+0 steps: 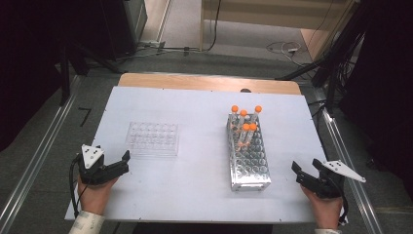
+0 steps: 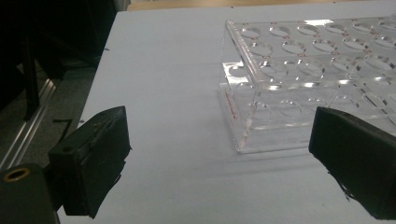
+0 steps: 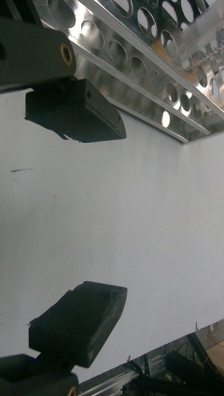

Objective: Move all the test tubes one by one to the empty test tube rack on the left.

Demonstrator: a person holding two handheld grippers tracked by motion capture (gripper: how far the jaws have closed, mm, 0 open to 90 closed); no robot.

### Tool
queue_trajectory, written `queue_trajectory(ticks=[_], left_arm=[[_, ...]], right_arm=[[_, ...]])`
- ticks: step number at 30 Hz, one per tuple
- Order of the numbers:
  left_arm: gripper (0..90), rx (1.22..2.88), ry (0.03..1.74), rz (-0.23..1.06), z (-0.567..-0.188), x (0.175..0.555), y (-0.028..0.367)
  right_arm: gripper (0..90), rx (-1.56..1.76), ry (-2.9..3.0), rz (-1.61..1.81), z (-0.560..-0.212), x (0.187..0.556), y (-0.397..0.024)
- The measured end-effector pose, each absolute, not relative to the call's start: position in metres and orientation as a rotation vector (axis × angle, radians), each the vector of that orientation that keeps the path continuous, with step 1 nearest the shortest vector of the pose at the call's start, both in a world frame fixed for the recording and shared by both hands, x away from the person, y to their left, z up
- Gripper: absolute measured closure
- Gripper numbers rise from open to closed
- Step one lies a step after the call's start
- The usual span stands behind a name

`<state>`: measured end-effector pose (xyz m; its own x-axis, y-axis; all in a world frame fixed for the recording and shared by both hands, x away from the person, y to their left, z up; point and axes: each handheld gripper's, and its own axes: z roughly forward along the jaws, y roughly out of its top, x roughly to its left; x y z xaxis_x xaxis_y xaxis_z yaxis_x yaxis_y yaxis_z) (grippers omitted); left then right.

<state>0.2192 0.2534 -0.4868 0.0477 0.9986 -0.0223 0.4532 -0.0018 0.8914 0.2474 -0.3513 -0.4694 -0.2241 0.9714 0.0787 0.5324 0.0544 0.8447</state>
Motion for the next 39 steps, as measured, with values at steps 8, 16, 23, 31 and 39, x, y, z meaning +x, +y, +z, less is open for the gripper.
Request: queue_trajectory(ticks=[8,16,23,31,39], left_arm=[[5.6,1.543,1.508,0.910,-0.485,0.217,0.254],[5.6,1.550,1.505,0.917,-0.486,0.217,0.252],[5.6,1.548,1.506,0.919,-0.486,0.217,0.252],[5.6,1.551,1.507,0.927,-0.486,0.217,0.252],[5.6,1.553,1.505,0.931,-0.487,0.218,0.252]], right_arm=[[19.6,1.489,1.823,1.090,-0.468,0.248,-0.346],[19.9,1.474,1.841,1.118,-0.465,0.253,-0.339],[19.9,1.439,1.868,1.124,-0.463,0.258,-0.329],[20.1,1.413,1.892,1.137,-0.460,0.262,-0.319],[20.3,1.391,1.914,1.165,-0.457,0.269,-0.308]])
